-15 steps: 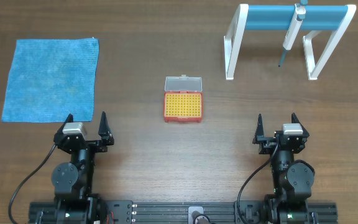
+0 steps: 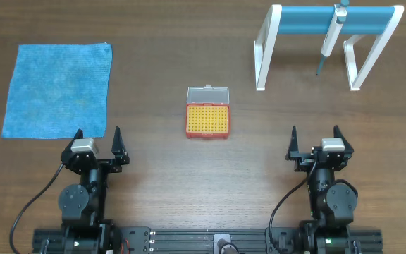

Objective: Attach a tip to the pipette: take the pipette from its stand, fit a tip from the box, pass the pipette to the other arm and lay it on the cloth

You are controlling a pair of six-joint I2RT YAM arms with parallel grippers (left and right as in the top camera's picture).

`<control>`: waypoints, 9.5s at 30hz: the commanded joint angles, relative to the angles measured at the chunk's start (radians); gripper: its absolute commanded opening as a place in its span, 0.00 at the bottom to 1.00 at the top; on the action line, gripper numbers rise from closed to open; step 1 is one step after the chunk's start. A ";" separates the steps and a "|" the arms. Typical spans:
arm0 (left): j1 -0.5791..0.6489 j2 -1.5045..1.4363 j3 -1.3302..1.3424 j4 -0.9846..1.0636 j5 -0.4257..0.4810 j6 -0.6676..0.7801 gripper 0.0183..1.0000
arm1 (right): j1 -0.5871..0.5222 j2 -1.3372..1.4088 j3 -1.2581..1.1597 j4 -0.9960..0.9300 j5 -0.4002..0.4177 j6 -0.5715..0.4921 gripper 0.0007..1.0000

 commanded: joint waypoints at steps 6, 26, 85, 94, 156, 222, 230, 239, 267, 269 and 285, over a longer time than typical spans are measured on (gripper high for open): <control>-0.005 -0.006 -0.002 -0.004 -0.012 -0.007 0.91 | -0.191 1.188 0.360 0.856 -0.145 -0.006 0.95; -0.005 -0.006 -0.002 -0.004 -0.012 -0.007 0.90 | -0.190 1.709 0.790 0.799 -0.174 0.087 0.74; -0.005 -0.006 -0.002 -0.004 -0.012 -0.007 0.91 | 0.551 1.833 0.515 1.401 -0.308 0.087 0.08; -0.005 -0.006 -0.002 -0.004 -0.012 -0.007 0.90 | 0.551 1.847 0.516 1.399 -0.309 0.087 0.08; -0.005 -0.006 -0.002 0.101 0.658 -0.908 0.91 | 0.562 1.135 0.952 -0.046 -0.671 0.376 0.08; -0.147 1.363 0.951 0.440 1.252 -0.795 0.01 | 0.537 1.135 0.951 -0.122 -0.894 0.540 0.71; -0.045 1.411 0.962 -0.339 0.742 -0.481 0.01 | 0.145 1.135 0.951 -0.642 -1.092 0.369 0.73; 0.307 1.782 1.858 -1.362 0.190 -0.168 0.01 | 0.072 1.135 0.952 -0.808 -0.474 0.403 0.80; 0.297 2.636 2.495 -1.296 -0.155 0.434 0.01 | 0.116 1.135 0.952 -0.943 -0.285 0.706 0.81; 0.297 2.636 2.494 -1.292 -0.159 0.415 0.01 | 0.116 1.135 0.952 -0.944 -0.285 0.706 0.81; 0.316 2.636 2.494 -1.246 -0.041 0.352 0.18 | 0.116 1.135 0.952 -0.943 -0.285 0.713 0.81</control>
